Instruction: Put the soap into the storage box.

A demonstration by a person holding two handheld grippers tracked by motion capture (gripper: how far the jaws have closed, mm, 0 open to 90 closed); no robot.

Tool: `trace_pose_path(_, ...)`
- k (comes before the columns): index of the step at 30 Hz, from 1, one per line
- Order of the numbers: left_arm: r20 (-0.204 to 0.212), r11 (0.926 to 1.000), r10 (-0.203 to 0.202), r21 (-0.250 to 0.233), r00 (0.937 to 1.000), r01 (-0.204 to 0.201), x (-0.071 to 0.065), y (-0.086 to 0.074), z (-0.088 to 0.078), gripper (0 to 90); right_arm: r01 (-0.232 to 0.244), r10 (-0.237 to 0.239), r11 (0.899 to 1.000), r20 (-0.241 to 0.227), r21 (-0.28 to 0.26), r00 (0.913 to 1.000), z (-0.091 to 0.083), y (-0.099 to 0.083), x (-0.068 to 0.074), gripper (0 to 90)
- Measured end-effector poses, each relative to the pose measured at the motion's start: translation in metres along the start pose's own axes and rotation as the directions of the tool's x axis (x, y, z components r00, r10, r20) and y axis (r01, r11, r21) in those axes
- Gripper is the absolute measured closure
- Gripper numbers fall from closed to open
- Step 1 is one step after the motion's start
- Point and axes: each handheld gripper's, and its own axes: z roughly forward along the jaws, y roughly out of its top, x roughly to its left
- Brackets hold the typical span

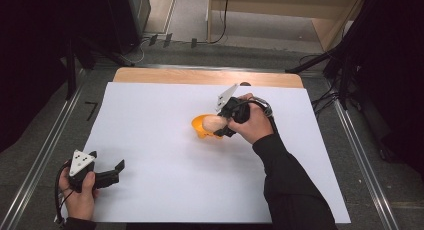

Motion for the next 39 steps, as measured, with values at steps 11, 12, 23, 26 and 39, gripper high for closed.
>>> trace_pose_path(11,0.001,1.0000,-0.001,-0.002,1.0000,0.001,0.000,0.000,0.000,0.0,0.011,-0.010,1.000,-0.009,0.026,0.9999,0.010,0.007,-0.013,32.8)
trace_pose_path(12,0.001,1.0000,-0.001,-0.002,1.0000,0.001,0.000,0.000,0.000,0.0,0.011,-0.010,1.000,-0.009,0.026,0.9999,0.010,0.007,-0.013,32.8)
trace_pose_path(23,0.005,1.0000,-0.002,-0.004,1.0000,0.002,0.000,0.000,0.000,0.0,0.008,-0.008,0.999,-0.010,0.034,0.9999,0.019,0.009,-0.018,32.8)
trace_pose_path(26,0.005,1.0000,-0.002,-0.004,1.0000,0.002,0.000,0.000,0.000,0.0,0.015,-0.015,0.999,-0.008,0.035,0.9999,0.021,0.010,-0.019,32.8)
trace_pose_path(39,0.006,1.0000,-0.003,-0.004,1.0000,0.003,0.000,0.000,0.000,0.0,-0.020,0.022,0.999,-0.029,0.046,0.9993,0.024,0.012,-0.020,32.5)
